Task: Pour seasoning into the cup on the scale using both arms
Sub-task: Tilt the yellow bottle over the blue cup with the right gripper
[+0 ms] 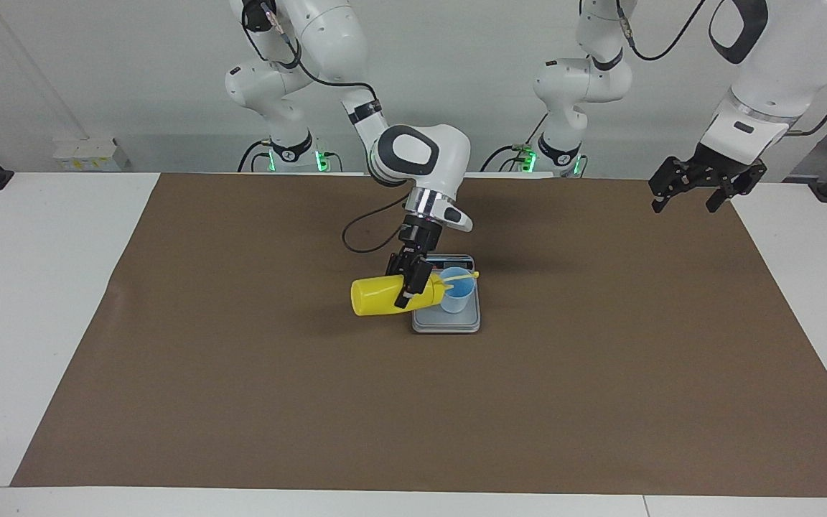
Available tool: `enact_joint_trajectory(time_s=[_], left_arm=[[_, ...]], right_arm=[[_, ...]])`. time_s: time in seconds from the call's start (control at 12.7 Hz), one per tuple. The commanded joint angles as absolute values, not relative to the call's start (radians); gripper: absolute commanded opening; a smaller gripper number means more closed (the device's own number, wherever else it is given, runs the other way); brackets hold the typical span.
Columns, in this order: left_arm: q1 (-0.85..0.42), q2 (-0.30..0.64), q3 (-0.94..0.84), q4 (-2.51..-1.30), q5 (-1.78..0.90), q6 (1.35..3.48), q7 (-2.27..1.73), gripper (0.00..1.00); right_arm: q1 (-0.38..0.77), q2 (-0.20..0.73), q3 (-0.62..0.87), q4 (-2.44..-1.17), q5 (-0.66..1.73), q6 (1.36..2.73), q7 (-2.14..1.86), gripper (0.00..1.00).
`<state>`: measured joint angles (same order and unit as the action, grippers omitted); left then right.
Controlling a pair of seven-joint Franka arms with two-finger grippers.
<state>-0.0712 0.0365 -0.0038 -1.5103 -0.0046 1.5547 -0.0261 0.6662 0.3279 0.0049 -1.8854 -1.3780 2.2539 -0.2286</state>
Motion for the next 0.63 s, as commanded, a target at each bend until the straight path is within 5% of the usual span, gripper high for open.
enact_joint_trajectory(time_s=[0.0, 0.55], left_arm=[[-0.071, 0.012, -0.002, -1.532, -0.012, 1.548, -0.032, 1.00], [-0.071, 0.012, -0.002, -1.534, -0.012, 1.548, -0.032, 1.00]], right_arm=[[0.672, 0.322, 0.009, -1.893, -1.428, 2.227, -0.207, 0.04], [0.675, 0.324, 0.009, -1.904, -1.457, 2.227, -0.206, 0.04]])
